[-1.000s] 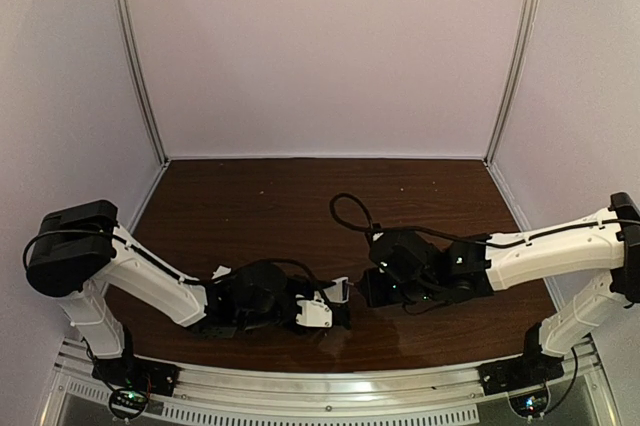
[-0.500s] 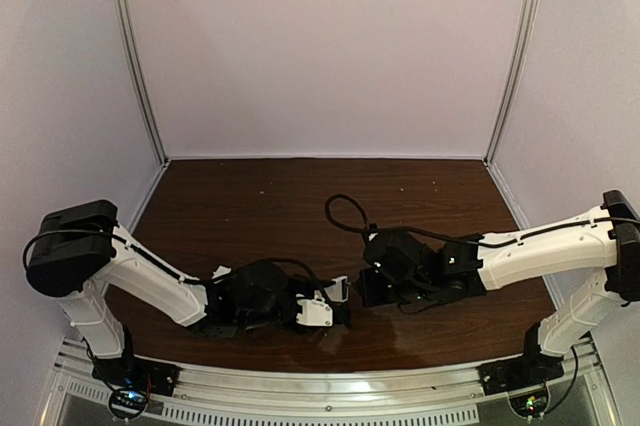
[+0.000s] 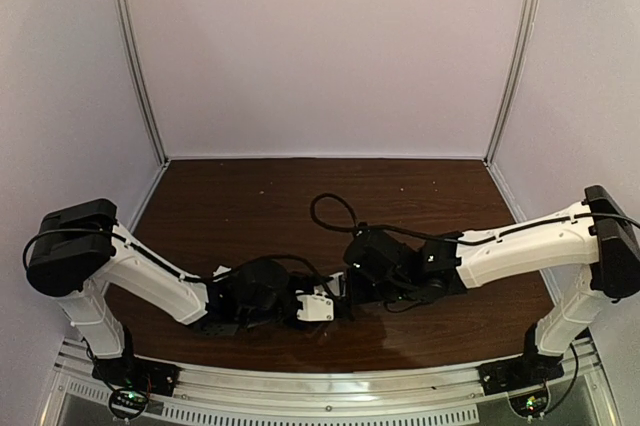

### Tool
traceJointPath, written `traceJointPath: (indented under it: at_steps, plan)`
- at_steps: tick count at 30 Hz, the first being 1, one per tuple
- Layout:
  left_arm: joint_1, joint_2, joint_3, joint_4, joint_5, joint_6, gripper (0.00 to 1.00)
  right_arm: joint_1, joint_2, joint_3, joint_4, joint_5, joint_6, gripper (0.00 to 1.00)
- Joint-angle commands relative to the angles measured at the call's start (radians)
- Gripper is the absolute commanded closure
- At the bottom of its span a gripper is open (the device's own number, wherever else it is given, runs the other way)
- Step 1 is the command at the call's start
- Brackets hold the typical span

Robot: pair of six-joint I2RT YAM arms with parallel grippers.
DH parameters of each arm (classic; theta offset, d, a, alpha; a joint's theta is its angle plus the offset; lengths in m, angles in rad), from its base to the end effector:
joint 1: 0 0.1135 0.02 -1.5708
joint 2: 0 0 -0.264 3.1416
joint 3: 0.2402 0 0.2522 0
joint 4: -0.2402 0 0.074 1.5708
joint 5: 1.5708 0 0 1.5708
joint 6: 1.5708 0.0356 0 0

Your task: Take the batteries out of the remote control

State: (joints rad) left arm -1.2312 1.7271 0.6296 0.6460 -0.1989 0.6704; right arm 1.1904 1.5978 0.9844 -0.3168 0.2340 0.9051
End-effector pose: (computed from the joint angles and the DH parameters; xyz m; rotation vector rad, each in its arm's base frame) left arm 0.1146 -0.3033 0.1361 1.5647 1.2716 -0.1559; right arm 0.1290 0.3005 0.1984 -0.2655 2.5518 0.5862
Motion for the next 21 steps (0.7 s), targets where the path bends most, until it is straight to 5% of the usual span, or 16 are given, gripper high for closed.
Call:
traceJointPath:
  at_steps: [1, 21]
  plan:
    - [-0.001, 0.007, 0.022, -0.031, -0.004, -0.008, 1.00, 0.022, 0.051, 0.052, -0.117, 0.037, 0.025, 1.00]
    - [-0.001, 0.048, 0.038, -0.015, -0.069, -0.008, 1.00, 0.059, 0.088, 0.155, -0.290, 0.144, 0.055, 1.00]
